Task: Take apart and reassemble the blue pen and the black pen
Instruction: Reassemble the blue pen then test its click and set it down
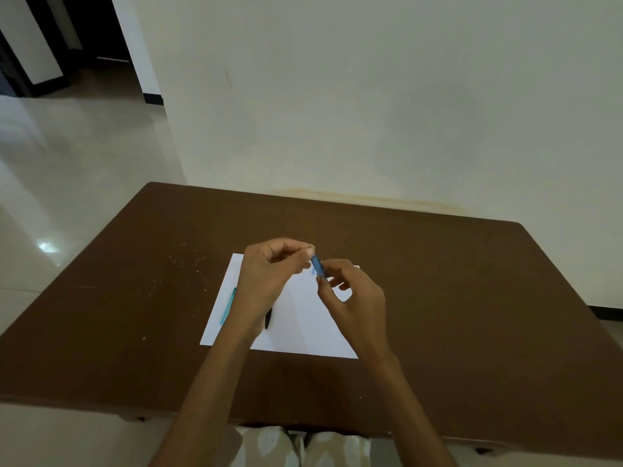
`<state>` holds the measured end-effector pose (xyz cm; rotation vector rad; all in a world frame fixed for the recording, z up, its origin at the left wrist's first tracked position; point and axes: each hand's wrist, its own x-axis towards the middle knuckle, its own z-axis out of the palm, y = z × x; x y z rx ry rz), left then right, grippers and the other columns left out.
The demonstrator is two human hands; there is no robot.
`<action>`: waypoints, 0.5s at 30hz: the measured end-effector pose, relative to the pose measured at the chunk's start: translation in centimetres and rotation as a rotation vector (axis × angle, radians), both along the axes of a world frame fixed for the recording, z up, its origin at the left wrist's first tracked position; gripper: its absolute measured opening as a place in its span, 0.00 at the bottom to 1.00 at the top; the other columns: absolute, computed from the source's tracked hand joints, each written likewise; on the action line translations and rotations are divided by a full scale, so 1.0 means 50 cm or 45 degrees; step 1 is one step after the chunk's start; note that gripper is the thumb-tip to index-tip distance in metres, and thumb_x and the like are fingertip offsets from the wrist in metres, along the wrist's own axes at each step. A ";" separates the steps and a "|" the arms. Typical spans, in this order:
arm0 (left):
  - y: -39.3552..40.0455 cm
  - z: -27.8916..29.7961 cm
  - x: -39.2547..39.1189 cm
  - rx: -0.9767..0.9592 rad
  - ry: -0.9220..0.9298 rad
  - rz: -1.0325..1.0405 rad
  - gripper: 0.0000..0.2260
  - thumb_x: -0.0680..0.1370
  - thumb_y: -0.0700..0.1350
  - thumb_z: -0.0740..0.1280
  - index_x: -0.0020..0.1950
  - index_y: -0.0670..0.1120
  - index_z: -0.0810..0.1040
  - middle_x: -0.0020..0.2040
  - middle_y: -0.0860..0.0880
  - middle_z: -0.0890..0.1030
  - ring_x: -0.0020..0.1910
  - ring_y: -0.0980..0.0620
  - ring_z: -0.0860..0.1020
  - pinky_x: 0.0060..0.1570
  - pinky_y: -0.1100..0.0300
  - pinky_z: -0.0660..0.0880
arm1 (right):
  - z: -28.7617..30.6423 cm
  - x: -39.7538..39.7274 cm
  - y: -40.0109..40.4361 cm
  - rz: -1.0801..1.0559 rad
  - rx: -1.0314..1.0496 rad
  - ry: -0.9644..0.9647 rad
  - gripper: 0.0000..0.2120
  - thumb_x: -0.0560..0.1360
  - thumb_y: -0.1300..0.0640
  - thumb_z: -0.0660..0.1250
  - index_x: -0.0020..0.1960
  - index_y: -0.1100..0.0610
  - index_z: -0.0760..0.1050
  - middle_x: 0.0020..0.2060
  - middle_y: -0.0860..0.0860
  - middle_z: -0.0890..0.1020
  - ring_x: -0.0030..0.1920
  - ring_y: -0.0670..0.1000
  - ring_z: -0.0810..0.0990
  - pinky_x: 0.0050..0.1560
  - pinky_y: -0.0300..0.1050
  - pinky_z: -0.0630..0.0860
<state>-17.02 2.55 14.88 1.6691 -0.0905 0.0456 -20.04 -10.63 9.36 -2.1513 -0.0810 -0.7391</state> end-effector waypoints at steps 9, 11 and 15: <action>-0.011 -0.022 0.015 0.086 -0.057 0.004 0.05 0.72 0.44 0.70 0.47 0.51 0.80 0.46 0.52 0.82 0.44 0.52 0.81 0.47 0.64 0.78 | -0.009 0.010 0.004 0.001 0.110 0.104 0.14 0.71 0.51 0.67 0.52 0.57 0.79 0.44 0.51 0.84 0.37 0.38 0.77 0.42 0.25 0.72; -0.012 -0.027 0.013 0.054 -0.062 0.009 0.06 0.72 0.43 0.70 0.47 0.52 0.80 0.46 0.55 0.81 0.44 0.55 0.81 0.44 0.70 0.77 | -0.012 0.012 0.003 0.015 0.128 0.112 0.14 0.71 0.51 0.67 0.53 0.57 0.79 0.44 0.51 0.84 0.37 0.38 0.77 0.42 0.25 0.72; -0.019 -0.044 0.012 0.088 -0.029 0.012 0.08 0.73 0.42 0.70 0.49 0.52 0.79 0.47 0.58 0.80 0.45 0.59 0.79 0.41 0.74 0.75 | -0.017 0.011 0.005 0.049 0.200 0.156 0.15 0.71 0.51 0.67 0.54 0.57 0.79 0.45 0.46 0.83 0.38 0.39 0.77 0.42 0.24 0.73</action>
